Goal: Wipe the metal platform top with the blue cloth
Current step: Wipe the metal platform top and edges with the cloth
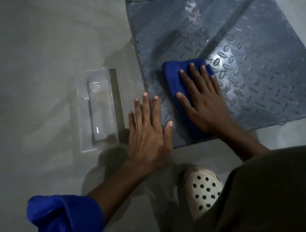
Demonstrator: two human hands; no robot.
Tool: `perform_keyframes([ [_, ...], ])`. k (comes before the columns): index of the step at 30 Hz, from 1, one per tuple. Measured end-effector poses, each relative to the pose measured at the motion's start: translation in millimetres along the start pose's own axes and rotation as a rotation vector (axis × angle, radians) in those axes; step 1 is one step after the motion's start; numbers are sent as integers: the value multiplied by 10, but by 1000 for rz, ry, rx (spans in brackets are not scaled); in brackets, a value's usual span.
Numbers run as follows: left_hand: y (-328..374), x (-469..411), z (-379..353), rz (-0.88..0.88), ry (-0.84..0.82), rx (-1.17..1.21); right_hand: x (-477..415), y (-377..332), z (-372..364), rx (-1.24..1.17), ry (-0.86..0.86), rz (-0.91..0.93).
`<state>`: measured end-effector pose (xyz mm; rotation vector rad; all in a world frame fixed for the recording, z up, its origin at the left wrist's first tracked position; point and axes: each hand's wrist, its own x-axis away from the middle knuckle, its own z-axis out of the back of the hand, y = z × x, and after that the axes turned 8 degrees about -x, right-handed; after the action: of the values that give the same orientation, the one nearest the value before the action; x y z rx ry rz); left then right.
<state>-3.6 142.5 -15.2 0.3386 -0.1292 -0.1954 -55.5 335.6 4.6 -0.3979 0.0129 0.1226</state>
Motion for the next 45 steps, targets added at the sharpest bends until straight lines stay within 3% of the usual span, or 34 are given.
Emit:
perform_keyframes([
  [6,-303,-552,119,-77,9,-54,334,218,96,8,4,-46],
  [13,-647,-1121,342,-435,71,-225,205,87,30,56,22,-111],
  [17,-637,-1365,480,-490,39,-188,484,-167,-40,49,-46,12],
  [21,-630,-1524,589,-472,-50,-205,838,-83,43,51,-151,130],
  [25,-591,-1512,604,-446,-68,-204,553,312,256,57,-50,-142],
  [27,-577,-1505,585,-433,-54,-203,392,174,201,74,-25,-237],
  [29,-581,-1512,577,-428,-34,-196,419,-198,14,105,-51,-155],
  [31,-578,-1512,569,-432,-7,-203,615,-497,-149,116,-122,45],
  [35,-595,-1490,538,-436,15,-220,713,-268,21,90,-190,193],
  [41,-620,-1445,521,-417,1,-201,383,245,369,-18,-84,-172],
  [43,-623,-1451,513,-428,17,-198,458,14,259,32,-126,-70],
  [45,-626,-1462,506,-440,20,-191,662,-228,109,74,-214,162],
])
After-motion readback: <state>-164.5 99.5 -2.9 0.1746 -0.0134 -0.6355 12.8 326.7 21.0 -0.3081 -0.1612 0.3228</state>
